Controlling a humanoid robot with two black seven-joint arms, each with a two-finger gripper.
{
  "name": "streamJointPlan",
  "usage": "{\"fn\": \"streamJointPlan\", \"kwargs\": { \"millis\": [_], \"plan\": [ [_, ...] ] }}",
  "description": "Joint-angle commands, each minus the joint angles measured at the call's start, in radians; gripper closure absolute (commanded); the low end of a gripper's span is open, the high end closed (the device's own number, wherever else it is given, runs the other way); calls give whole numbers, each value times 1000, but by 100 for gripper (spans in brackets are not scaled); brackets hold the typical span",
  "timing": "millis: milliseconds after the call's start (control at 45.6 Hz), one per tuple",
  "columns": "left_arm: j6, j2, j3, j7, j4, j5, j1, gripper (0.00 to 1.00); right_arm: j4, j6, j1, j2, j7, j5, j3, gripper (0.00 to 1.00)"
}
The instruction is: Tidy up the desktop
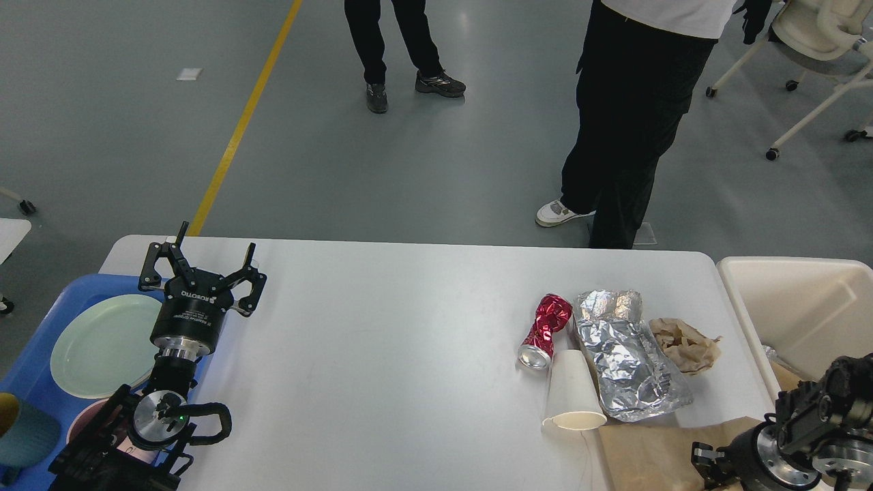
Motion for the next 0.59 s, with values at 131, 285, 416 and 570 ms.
{"fn": "streamJointPlan", "kwargs": {
  "millis": [131, 285, 416, 570],
  "plan": [
    [0, 0, 0, 0, 0, 0, 0, 4, 243, 154, 364, -94, 0, 0, -132, 100],
    [0, 0, 0, 0, 0, 0, 0, 4, 311, 341, 667, -106, 0, 9, -258, 100],
    [0, 0, 0, 0, 0, 0, 0, 4, 311, 616, 987, -117, -2, 14, -341, 100],
    [0, 0, 0, 0, 0, 0, 0, 4, 309, 727, 1134, -71, -2, 35, -398, 100]
  ]
}}
